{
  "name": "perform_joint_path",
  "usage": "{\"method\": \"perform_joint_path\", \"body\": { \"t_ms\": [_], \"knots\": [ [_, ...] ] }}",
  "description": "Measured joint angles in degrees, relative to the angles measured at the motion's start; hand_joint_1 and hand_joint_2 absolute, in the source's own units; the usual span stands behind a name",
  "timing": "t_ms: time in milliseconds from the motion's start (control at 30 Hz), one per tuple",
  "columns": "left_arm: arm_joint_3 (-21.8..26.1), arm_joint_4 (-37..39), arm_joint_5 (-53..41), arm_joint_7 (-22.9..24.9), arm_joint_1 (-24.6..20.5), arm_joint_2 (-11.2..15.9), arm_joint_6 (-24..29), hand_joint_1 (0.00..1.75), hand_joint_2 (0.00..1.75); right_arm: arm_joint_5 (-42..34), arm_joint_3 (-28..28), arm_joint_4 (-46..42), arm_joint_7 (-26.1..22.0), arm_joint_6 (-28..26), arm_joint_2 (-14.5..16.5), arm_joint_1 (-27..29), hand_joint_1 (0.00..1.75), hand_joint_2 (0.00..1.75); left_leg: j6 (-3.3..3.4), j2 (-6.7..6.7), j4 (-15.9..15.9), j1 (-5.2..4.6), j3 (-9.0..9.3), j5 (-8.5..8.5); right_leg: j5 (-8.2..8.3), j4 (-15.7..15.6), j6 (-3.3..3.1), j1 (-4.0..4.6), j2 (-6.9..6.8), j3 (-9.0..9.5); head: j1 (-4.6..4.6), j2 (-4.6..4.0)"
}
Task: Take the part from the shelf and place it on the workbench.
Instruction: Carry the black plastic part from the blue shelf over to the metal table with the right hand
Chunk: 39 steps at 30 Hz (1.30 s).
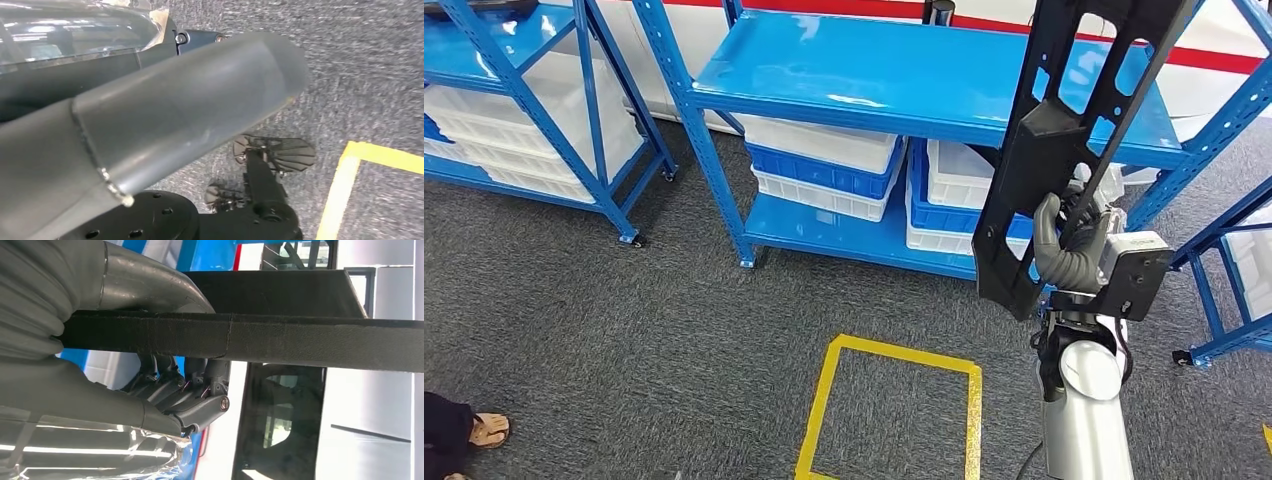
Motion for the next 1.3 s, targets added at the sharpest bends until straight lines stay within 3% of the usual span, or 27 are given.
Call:
{"method": "perform_joint_path", "body": {
  "t_ms": [67,133,200,267,300,333,367,433,500,533,567,633,700,767,800,833,867,900,933,967,1000,1067,1133,1167,1200,1233,1300],
  "knots": [
    [-0.1,0.0,-0.3,0.0,0.0,0.2,0.0,0.0,0.0,-0.1,-0.4,0.5,0.0,0.0,0.4,0.2,1.75,1.75,-0.52,-0.06,0.2,-0.14,-0.66,0.96,-0.52,-2.1,-0.63,0.43,0.27,0.94,-0.11,0.0],
    [-0.2,0.0,-0.6,0.0,0.1,0.3,0.0,0.0,0.0,-0.2,-0.9,1.1,-0.2,0.0,0.7,0.3,1.75,1.75,-0.97,-0.19,0.6,0.03,-1.18,0.88,0.12,-1.8,-1.37,0.07,0.28,0.03,-0.21,0.0],
    [-0.4,0.0,-1.1,0.0,0.2,0.4,-0.1,0.0,0.0,-0.4,-1.3,1.6,-0.7,0.0,1.0,0.5,1.75,1.75,-1.56,-0.23,4.1,0.29,-2.48,-2.81,1.0,-1.6,-2.56,-0.11,0.16,-0.67,-0.32,0.0],
    [-0.7,0.0,-1.5,0.0,0.2,0.4,-0.2,0.0,0.0,-1.0,-1.8,1.9,-1.6,0.1,1.3,0.9,1.75,1.75,-2.02,-0.22,11.9,0.42,-4.47,-8.34,1.89,-1.5,-3.46,0.29,0.03,-1.54,-0.39,0.0],
    [-0.8,0.0,-1.6,0.0,0.2,0.4,-0.2,0.0,0.0,-1.3,-2.0,2.0,-2.0,0.1,1.3,1.2,1.75,1.75,-2.09,-0.23,15.6,0.44,-5.2,-10.15,2.33,-1.5,-3.67,0.53,-0.01,-2.08,-0.39,0.0],
    [-0.9,0.0,-1.7,0.0,0.2,0.4,-0.2,0.0,0.0,-1.5,-2.3,2.1,-2.3,0.2,1.3,1.5,1.75,1.75,-2.0,-0.23,17.9,0.44,-5.22,-10.84,2.79,-1.4,-3.79,0.77,-0.03,-2.66,-0.38,0.0],
    [-1.0,0.0,-1.7,0.0,0.2,0.4,-0.2,0.0,0.0,-1.6,-2.4,2.2,-2.4,0.2,1.4,1.7,1.75,1.75,-1.73,-0.26,18.3,0.38,-4.31,-10.49,3.24,-1.4,-3.86,1.02,-0.01,-3.23,-0.39,0.0],
    [-1.1,0.0,-1.7,0.0,0.2,0.4,-0.2,0.0,0.0,-1.8,-2.8,2.3,-2.6,0.2,1.5,2.0,1.75,1.75,-0.4,-0.46,12.5,0.02,0.7,-7.96,4.06,-1.4,-3.93,1.52,0.15,-4.18,-0.4,0.0],
    [-1.2,0.0,-2.0,0.1,0.1,0.6,-0.2,0.0,0.0,-2.2,-3.2,2.3,-3.1,0.2,1.7,2.2,1.75,1.75,1.51,-0.63,4.3,-0.59,6.39,-7.22,4.79,-1.4,-3.66,1.71,0.2,-4.79,-0.19,0.0],
    [-1.2,0.0,-2.1,0.1,0.0,0.7,-0.2,0.0,0.0,-2.4,-3.5,2.2,-3.5,0.2,1.8,2.4,1.75,1.75,2.18,-0.74,1.8,-0.96,7.94,-7.43,5.16,-1.5,-3.3,1.56,0.15,-4.98,-0.19,0.0],
    [-1.2,0.0,-2.3,0.2,0.0,0.8,-0.1,0.0,0.0,-2.7,-3.7,2.2,-3.9,0.2,1.9,2.9,1.75,1.75,2.61,-0.76,0.4,-1.25,8.56,-7.65,5.58,-1.6,-2.86,1.23,0.09,-5.14,-0.18,0.0],
    [-1.3,0.0,-2.6,0.5,0.1,0.8,0.0,0.0,0.0,-3.1,-4.3,2.1,-4.6,0.2,2.2,4.1,1.75,1.75,2.95,-0.69,-0.9,-1.59,8.64,-6.37,6.09,-1.8,-2.15,0.86,0.05,-5.33,-0.43,0.0],
    [-1.3,0.0,-3.3,0.8,0.0,0.8,0.4,0.0,0.0,-3.2,-5.2,1.7,-5.2,0.2,2.4,5.5,1.75,1.75,3.08,-0.35,-2.3,-1.3,8.35,-4.64,4.05,-0.2,-2.22,0.97,0.12,-6.38,-0.33,0.0],
    [-1.5,0.0,-4.3,1.2,-0.1,0.7,0.8,0.0,0.0,-3.0,-6.0,1.3,-5.6,0.2,2.4,6.6,1.75,1.75,2.77,-0.14,-2.8,-0.95,7.09,-3.36,-0.56,5.3,-2.62,0.79,0.18,-8.28,-0.07,0.0],
    [-1.7,0.0,-4.7,1.4,-0.1,0.7,1.0,0.0,0.0,-2.8,-6.3,1.2,-5.7,0.2,2.4,7.2,1.75,1.75,2.56,-0.06,-2.6,-0.82,6.24,-2.8,-2.46,8.9,-2.53,0.56,0.19,-9.04,0.04,0.0],
    [-1.9,0.0,-5.0,1.6,0.0,0.7,1.1,0.0,0.0,-2.6,-6.7,1.1,-5.8,0.3,2.4,7.8,1.75,1.75,2.19,0.04,-2.5,-0.65,5.29,-2.21,-3.27,11.7,-2.04,0.24,0.18,-9.36,0.07,0.0],
    [-2.1,0.0,-5.2,1.8,0.0,0.7,1.3,0.0,0.0,-2.5,-7.0,1.0,-5.8,0.3,2.5,8.5,1.75,1.75,1.81,0.14,-2.2,-0.38,4.27,-1.62,-2.84,13.2,-1.16,-0.1,0.17,-8.99,0.08,0.0],
    [-2.2,0.0,-5.2,2.1,0.0,0.7,1.4,0.0,0.0,-2.3,-7.3,0.9,-5.8,0.3,2.6,9.2,1.75,1.75,1.36,0.23,-1.8,-0.03,3.17,-1.08,-1.37,12.7,-0.02,-0.43,0.15,-7.78,0.1,0.0],
    [-2.2,0.0,-5.2,2.3,0.0,0.6,1.6,0.0,0.0,-2.2,-7.6,0.8,-5.9,0.3,2.7,9.8,1.75,1.75,0.86,0.29,-1.2,0.31,1.95,-0.62,0.24,10.5,1.19,-0.85,0.14,-5.68,0.11,0.0],
    [-2.3,0.0,-5.1,2.5,0.0,0.7,1.7,0.0,0.0,-2.2,-7.8,0.7,-5.9,0.3,2.8,10.1,1.75,1.75,0.36,0.31,-0.3,0.56,0.69,-0.26,0.54,7.2,2.04,-1.05,0.15,-3.23,0.19,0.0],
    [-2.3,0.0,-5.1,2.7,0.0,0.7,1.8,0.0,0.0,-2.1,-8.0,0.6,-5.9,0.3,3.0,10.4,1.75,1.75,-0.09,0.32,0.6,0.61,-0.39,0.02,0.04,3.9,2.17,-1.01,0.2,-1.09,0.21,0.0],
    [-2.3,0.0,-5.0,2.8,0.0,0.9,2.0,0.0,0.0,-2.1,-8.2,0.3,-5.9,0.3,3.2,10.8,1.75,1.75,-0.69,0.26,1.9,0.36,-1.53,0.7,-1.97,0.5,1.33,-0.66,0.26,0.69,0.03,0.0],
    [-2.3,0.0,-4.9,2.9,0.1,0.9,2.0,0.0,0.0,-2.1,-8.4,0.2,-6.0,0.3,3.4,11.1,1.75,1.75,-0.94,0.22,2.2,0.41,-1.84,1.46,-1.67,0.7,0.08,-0.66,0.15,-0.03,-0.25,0.0],
    [-2.3,0.0,-4.9,2.9,0.2,0.9,2.0,0.0,0.0,-2.1,-8.5,0.2,-6.0,0.3,3.4,11.3,1.75,1.75,-1.04,0.22,2.6,0.6,-2.21,0.79,-1.19,0.9,-0.67,-0.64,0.08,-0.44,-0.33,0.0],
    [-2.3,0.1,-4.9,3.0,0.2,0.9,2.0,0.0,0.0,-2.0,-8.6,0.2,-6.0,0.4,3.5,11.3,1.75,1.75,-1.2,0.22,3.8,0.79,-2.76,-1.14,-0.54,0.9,-1.55,-0.62,0.0,-1.04,-0.31,0.0],
    [-2.3,0.1,-4.9,3.1,0.2,0.9,2.0,0.0,0.0,-2.0,-8.7,0.2,-6.0,0.4,3.6,11.4,1.75,1.75,-1.38,0.2,6.2,0.92,-3.47,-4.13,0.22,0.9,-2.37,-0.49,-0.06,-1.81,-0.36,0.0],
    [-2.3,0.1,-4.9,3.2,0.3,0.8,1.9,0.0,0.0,-1.9,-8.9,0.2,-6.0,0.5,3.8,11.5,1.75,1.75,-1.62,0.14,13.6,0.96,-4.84,-10.48,1.84,1.0,-3.35,-0.01,-0.07,-3.63,-0.4,0.0]
  ]
}}
